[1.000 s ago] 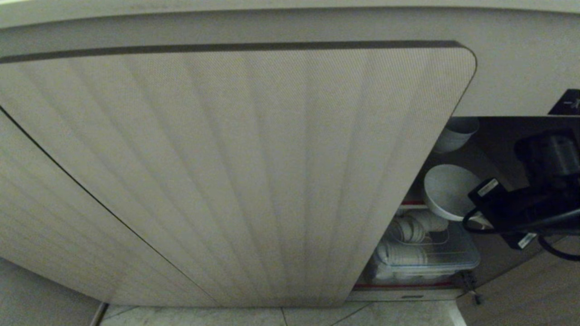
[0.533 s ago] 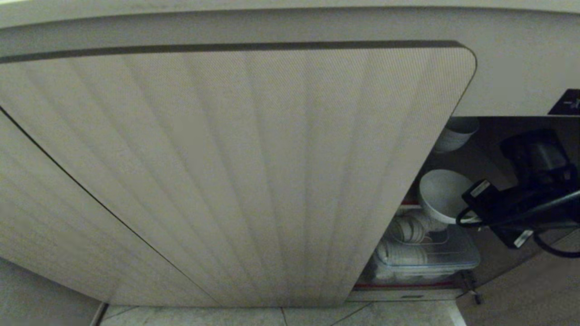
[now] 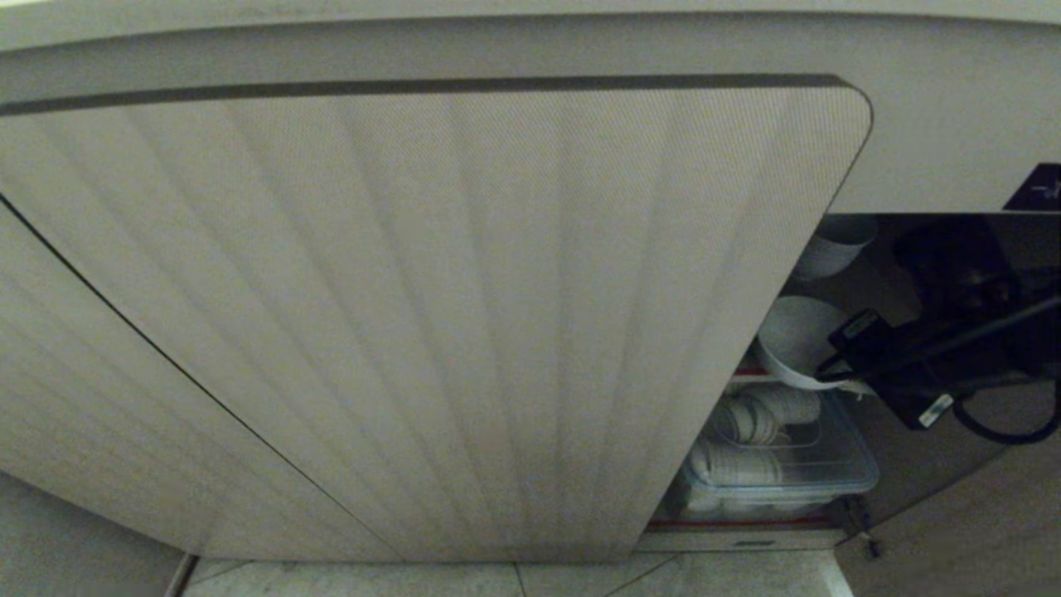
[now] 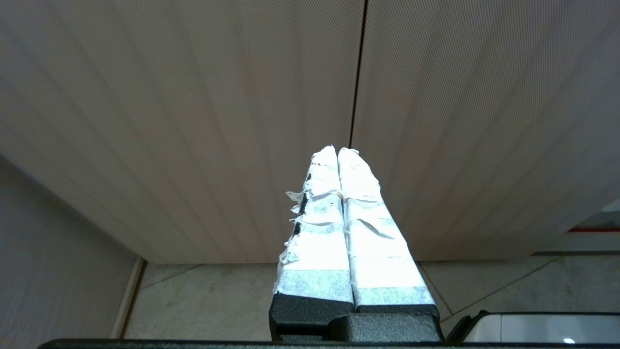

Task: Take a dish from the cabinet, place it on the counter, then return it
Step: Put it back into the cabinet

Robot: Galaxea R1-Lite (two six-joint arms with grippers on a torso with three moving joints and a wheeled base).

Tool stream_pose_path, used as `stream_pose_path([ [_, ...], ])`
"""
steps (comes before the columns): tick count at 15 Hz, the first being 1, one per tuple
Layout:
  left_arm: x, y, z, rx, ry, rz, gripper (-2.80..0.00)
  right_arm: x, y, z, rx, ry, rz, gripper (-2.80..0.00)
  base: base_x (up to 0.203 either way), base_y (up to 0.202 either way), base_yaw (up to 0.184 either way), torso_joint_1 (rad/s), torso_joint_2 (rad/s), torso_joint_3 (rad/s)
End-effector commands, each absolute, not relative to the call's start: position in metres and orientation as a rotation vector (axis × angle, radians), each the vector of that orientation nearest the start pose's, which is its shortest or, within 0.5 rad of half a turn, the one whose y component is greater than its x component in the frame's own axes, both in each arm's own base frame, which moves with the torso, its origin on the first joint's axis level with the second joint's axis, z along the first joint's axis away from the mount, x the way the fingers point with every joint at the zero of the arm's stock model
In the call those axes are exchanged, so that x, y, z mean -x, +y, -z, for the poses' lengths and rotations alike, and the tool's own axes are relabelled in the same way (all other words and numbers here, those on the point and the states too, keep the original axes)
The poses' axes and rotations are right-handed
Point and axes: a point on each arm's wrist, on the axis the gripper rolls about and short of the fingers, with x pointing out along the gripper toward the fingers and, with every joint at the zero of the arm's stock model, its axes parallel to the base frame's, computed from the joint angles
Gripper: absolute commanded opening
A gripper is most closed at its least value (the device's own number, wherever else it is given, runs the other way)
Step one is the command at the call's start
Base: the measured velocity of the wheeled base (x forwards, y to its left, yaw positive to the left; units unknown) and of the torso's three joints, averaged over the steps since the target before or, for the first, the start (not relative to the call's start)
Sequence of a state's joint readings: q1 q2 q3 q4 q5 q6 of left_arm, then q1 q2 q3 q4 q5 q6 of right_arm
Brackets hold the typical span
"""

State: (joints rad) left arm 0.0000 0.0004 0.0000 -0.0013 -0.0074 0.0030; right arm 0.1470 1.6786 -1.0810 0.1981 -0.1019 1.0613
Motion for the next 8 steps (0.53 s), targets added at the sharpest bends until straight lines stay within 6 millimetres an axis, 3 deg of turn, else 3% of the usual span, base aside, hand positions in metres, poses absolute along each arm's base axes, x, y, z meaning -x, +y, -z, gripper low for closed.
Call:
stream_pose_path([
  [1, 0.023, 0.0, -0.076, -0.003, -0.002, 0.008, -2.8, -0.295, 0.041, -0.189, -0.916, 0.726, 0.381, -2.8, 0.0, 0.0, 0.0, 0.0, 0.0, 0.0],
  [8, 0.023, 0.0, -0.076, -0.003, -0.002, 0.008, -2.8, -0.313, 0.045, -0.189, -0.975, 0.712, 0.407, -2.8, 0.0, 0.0, 0.0, 0.0, 0.0, 0.0],
])
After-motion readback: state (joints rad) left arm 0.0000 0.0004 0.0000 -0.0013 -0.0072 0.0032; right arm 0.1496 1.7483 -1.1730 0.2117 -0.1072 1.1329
